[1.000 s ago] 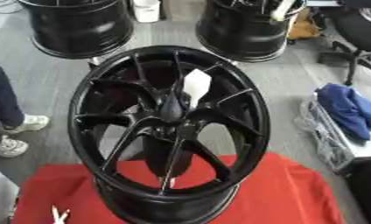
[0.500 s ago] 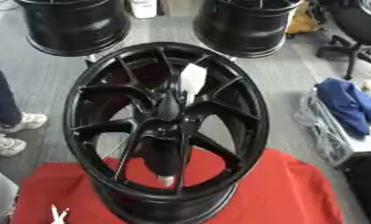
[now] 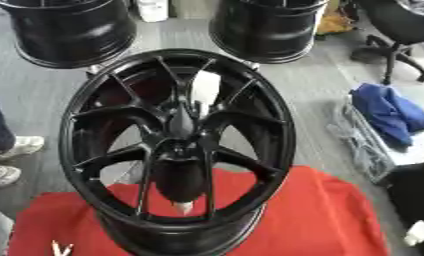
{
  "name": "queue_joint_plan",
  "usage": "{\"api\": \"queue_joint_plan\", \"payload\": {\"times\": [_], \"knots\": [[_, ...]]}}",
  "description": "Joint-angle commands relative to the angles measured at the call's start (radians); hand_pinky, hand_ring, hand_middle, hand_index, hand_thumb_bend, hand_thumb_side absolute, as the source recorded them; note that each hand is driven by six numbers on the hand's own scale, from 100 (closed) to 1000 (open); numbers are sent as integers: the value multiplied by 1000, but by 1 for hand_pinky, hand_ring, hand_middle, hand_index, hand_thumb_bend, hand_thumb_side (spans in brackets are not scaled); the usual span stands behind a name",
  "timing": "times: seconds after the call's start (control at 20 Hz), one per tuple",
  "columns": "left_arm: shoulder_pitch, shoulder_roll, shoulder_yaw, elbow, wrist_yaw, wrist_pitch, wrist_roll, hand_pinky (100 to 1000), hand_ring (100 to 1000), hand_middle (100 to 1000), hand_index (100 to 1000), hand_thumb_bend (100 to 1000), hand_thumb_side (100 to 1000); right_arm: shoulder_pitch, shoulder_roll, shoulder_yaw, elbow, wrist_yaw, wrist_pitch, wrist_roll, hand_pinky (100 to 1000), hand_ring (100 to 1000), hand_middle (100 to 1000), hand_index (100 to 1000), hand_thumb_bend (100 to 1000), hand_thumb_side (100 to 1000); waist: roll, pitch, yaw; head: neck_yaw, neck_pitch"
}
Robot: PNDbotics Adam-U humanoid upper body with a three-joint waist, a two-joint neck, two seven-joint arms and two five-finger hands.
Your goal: Pull the pin out of the wheel hub.
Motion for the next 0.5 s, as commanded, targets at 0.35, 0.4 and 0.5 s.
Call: {"api": "queue_joint_plan", "payload": {"times": [0.35, 0.4, 0.5], "knots": [[-4, -4, 4, -12, 3, -7, -1, 642, 626, 643, 742, 508, 736, -17, 96, 59, -205, 126, -34, 30, 742, 863, 1000, 952, 100, 654, 19, -12, 3, 3, -2], [-5, -6, 3, -13, 4, -8, -2, 642, 626, 643, 742, 508, 736, -18, 112, 73, -258, 155, -42, 48, 736, 855, 1000, 946, 100, 621, 22, -12, 3, 5, -2], [-8, -8, 1, -14, 6, -9, -4, 642, 626, 643, 742, 508, 736, -16, 143, 102, -359, 195, -56, 80, 725, 836, 1000, 933, 100, 620, 26, -11, 4, 11, -2]]}}
